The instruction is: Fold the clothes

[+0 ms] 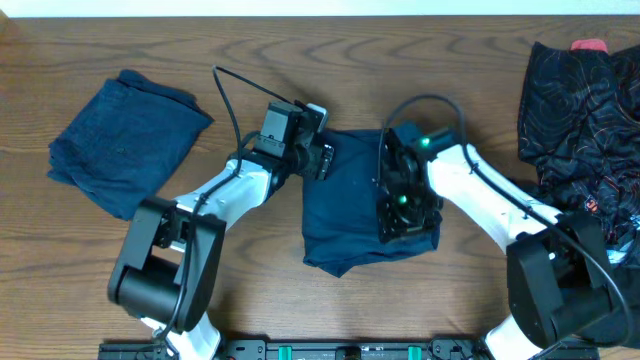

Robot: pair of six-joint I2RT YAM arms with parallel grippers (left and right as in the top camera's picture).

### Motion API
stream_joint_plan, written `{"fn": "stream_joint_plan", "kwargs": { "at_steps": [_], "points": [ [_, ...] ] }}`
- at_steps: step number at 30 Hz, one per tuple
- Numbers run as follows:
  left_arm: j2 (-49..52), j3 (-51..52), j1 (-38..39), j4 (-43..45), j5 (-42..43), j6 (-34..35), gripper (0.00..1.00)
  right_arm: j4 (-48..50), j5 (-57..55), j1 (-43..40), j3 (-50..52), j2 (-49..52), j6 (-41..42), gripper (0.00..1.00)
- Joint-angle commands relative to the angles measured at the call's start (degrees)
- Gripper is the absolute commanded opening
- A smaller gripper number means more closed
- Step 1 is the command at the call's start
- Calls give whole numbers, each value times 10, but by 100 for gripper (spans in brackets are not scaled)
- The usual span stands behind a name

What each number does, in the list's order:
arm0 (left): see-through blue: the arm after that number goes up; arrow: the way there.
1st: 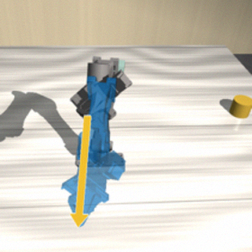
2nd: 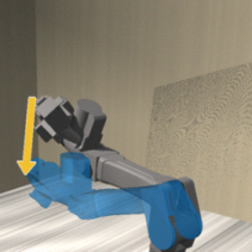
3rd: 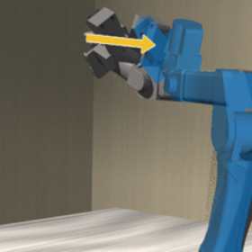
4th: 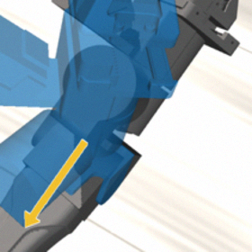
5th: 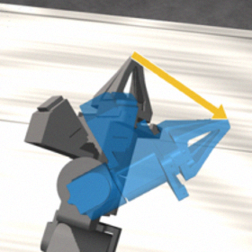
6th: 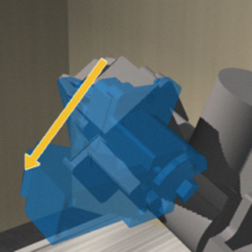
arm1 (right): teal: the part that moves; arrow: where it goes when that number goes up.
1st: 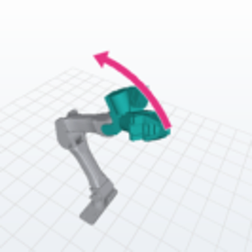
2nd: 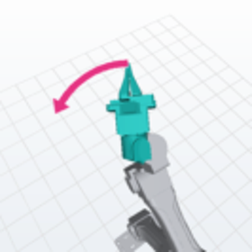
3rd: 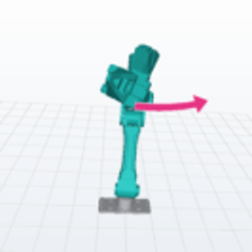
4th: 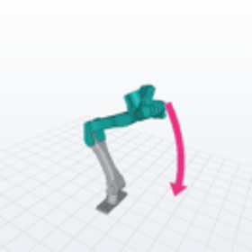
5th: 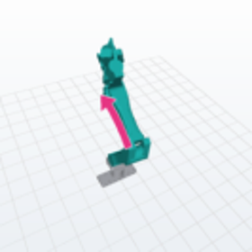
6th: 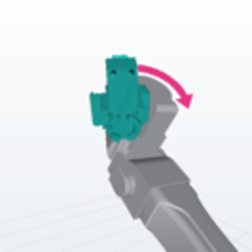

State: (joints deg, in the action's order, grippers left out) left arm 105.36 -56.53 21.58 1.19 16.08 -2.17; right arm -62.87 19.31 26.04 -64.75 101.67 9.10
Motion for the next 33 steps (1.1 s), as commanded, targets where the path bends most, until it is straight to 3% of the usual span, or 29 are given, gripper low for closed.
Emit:
{"fn": "stream_joint_plan", "kwargs": {
  "at_steps": [1,5,12,15,19,23,27,33],
  "points": [
    [21,-6,0,-10,-44,-12,79,62,-37,-16,60,3,42,42],
    [34,-5,0,-44,-49,-11,78,147,-146,-53,110,3,101,40],
    [36,-6,0,-120,-50,23,72,259,-227,-106,120,3,106,41],
    [30,-6,0,-181,-30,61,72,323,-259,-125,120,3,81,42],
    [-9,-6,0,-223,49,61,73,385,-255,-139,98,2,33,46],
    [-100,-6,1,-236,54,56,77,329,-253,-139,28,-6,11,54],
    [-183,-6,0,-177,27,40,100,243,-241,-139,-40,-31,23,59],
    [-179,-5,0,-52,27,-55,98,176,-192,-139,-62,-84,36,61]
  ]
}}
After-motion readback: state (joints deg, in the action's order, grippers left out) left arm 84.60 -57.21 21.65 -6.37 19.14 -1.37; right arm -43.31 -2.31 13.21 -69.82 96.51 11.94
